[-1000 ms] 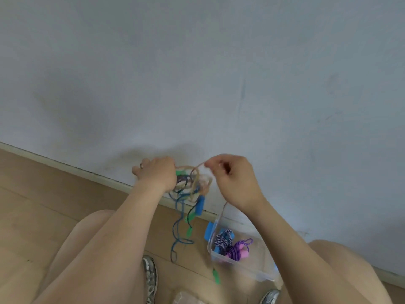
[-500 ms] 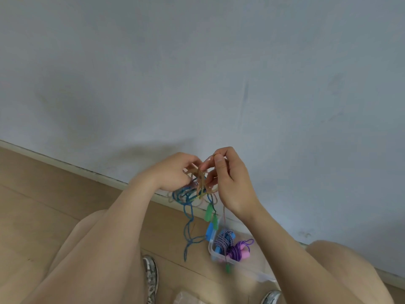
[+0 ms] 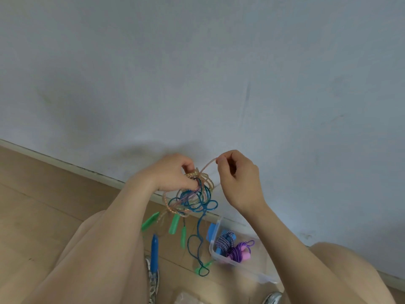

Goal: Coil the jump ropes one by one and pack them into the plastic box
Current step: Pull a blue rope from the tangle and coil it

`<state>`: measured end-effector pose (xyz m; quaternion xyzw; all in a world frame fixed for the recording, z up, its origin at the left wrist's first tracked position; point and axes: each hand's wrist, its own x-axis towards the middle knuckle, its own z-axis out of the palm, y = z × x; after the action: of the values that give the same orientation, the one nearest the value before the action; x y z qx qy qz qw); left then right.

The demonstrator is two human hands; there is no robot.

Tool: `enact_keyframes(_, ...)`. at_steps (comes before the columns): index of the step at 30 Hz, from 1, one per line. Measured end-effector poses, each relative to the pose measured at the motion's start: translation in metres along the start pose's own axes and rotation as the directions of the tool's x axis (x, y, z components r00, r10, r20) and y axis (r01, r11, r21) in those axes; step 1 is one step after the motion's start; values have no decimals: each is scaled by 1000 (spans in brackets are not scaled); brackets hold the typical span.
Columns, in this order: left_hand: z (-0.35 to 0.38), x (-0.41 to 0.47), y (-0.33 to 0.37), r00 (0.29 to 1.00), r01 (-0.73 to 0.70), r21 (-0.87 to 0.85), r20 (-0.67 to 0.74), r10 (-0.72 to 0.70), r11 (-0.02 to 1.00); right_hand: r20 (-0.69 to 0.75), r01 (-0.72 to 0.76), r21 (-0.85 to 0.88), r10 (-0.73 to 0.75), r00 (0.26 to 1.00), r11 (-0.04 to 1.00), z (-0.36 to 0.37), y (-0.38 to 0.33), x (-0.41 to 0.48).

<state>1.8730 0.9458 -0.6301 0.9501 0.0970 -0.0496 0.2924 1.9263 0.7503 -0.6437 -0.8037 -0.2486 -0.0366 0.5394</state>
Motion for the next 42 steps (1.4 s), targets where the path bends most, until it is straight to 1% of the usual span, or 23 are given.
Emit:
enact_keyframes(3, 0, 2, -4, 992, -16, 74, -125, 25, 997, 28, 37, -153, -34, 999, 987, -6, -2, 0)
enact_keyframes(6, 2, 3, -8, 976, -46, 81, -210, 62, 996, 84, 7, -281, 17, 996, 960, -6, -4, -2)
enact_keyframes(7, 3, 4, -9, 967, -55, 85, -244, 74, 995, 110, -10, -276, 42, 993, 961, -6, -4, -2)
enact_keyframes(9, 4, 6, -10, 945, -92, 74, -309, 110, 993, 215, -90, -148, 121, 969, 985, -8, -7, -3)
enact_keyframes(11, 5, 8, -9, 925, -149, 32, -349, 150, 988, 374, -221, -5, 206, 904, 975, -9, -14, -7)
enact_keyframes(13, 6, 11, -8, 915, -189, 12, -360, 181, 982, 493, -347, 127, 244, 835, 929, -6, -18, -10)
enact_keyframes(15, 8, 15, -10, 910, -194, 16, -370, 186, 981, 542, -441, 229, 263, 798, 868, -3, -19, -12)
enact_keyframes(17, 11, 17, -13, 912, -144, 22, -385, 141, 989, 547, -456, 263, 258, 797, 850, -2, -18, -12)
enact_keyframes(20, 13, 19, -14, 910, -37, 29, -412, 46, 999, 561, -407, 255, 209, 801, 877, 0, -15, -14)
enact_keyframes(21, 12, 17, -12, 904, 16, 2, -428, -14, 1000, 563, -389, 250, 193, 803, 887, 2, -15, -15)
enact_keyframes(23, 10, 12, -6, 886, 164, -138, -415, -207, 977, 559, -366, 237, 182, 809, 900, 4, -16, -16)
enact_keyframes(24, 8, 10, -2, 883, 221, -250, -359, -302, 943, 552, -367, 232, 189, 812, 901, 5, -16, -16)
enact_keyframes(25, 7, 8, 1, 889, 261, -369, -269, -371, 892, 542, -376, 233, 201, 816, 897, 5, -17, -16)
enact_keyframes(27, 6, 4, 8, 894, 324, -547, -90, -439, 772, 520, -399, 251, 224, 824, 882, 6, -17, -16)
enact_keyframes(29, 5, 2, 13, 900, 335, -681, 28, -435, 651, 510, -406, 279, 224, 831, 870, 7, -17, -16)
enact_keyframes(31, 3, 3, 14, 909, 334, -790, 125, -398, 514, 507, -392, 294, 206, 837, 872, 10, -18, -18)
enact_keyframes(34, -2, 5, 14, 915, 340, -896, 244, -323, 286, 496, -343, 281, 171, 851, 896, 14, -18, -22)
enact_keyframes(35, -2, 7, 14, 919, 332, -911, 253, -304, 245, 483, -300, 262, 145, 864, 917, 16, -17, -23)
enact_keyframes(37, -1, 10, 13, 932, 309, -919, 241, -271, 246, 427, -160, 171, 73, 901, 972, 17, -14, -22)
enact_keyframes(38, 1, 13, 12, 937, 295, -924, 229, -265, 243, 377, -102, 111, 53, 925, 989, 16, -13, -21)
enact_keyframes(39, 2, 15, 11, 937, 285, -933, 223, -268, 222, 296, -74, 51, 55, 954, 996, 16, -11, -18)
enact_keyframes(41, 2, 16, 9, 929, 286, -944, 232, -287, 163, 76, -100, -25, 102, 992, 995, 13, -5, -12)
enact_keyframes(42, 2, 16, 8, 926, 292, -943, 238, -294, 159, -15, -145, -48, 145, 989, 988, 10, -2, -8)
